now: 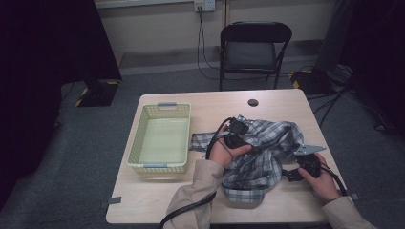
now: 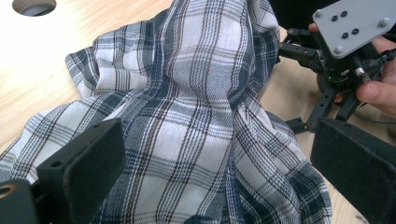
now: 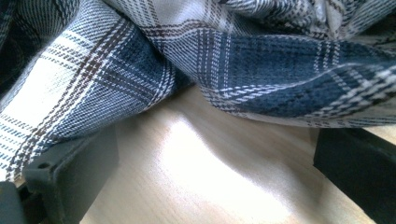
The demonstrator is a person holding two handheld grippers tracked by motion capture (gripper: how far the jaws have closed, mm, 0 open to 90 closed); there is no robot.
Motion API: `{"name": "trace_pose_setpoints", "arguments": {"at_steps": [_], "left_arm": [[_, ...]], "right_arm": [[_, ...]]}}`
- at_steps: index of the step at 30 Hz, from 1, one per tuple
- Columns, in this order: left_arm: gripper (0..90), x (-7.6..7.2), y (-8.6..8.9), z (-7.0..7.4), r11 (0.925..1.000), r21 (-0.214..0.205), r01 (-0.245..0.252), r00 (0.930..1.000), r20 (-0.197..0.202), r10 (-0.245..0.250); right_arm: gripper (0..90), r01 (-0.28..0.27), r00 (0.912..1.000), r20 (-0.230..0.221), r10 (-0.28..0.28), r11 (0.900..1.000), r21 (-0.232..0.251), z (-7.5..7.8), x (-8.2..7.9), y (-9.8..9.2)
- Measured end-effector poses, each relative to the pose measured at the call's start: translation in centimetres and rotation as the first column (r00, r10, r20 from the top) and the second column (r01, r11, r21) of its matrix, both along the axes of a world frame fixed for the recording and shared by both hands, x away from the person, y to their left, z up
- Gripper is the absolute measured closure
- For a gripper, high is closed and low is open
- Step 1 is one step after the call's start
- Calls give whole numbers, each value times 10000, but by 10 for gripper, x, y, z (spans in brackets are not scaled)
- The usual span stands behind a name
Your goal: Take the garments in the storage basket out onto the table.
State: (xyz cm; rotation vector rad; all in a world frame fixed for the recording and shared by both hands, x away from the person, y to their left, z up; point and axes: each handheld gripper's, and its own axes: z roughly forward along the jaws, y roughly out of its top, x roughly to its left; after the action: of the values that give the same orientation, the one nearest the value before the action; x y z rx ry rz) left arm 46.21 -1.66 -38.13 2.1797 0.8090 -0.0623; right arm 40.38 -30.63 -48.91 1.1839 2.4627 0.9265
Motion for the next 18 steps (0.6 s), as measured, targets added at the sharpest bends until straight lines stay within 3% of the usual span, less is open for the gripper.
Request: {"name": "trace_pose_setpoints", "arguments": {"at_steps": [9,18], "left_arm": [[28,-2,10,-1,9997,-195,-112,9999,-13,112],[28,-6,17,-5,9999,-128,-97,10000,-21,97]], "right_arm": [[0,0,10000,-1,0,10000,0,0,0,0],[0,-2,10000,2,2,10000,0,0,0,0]]}}
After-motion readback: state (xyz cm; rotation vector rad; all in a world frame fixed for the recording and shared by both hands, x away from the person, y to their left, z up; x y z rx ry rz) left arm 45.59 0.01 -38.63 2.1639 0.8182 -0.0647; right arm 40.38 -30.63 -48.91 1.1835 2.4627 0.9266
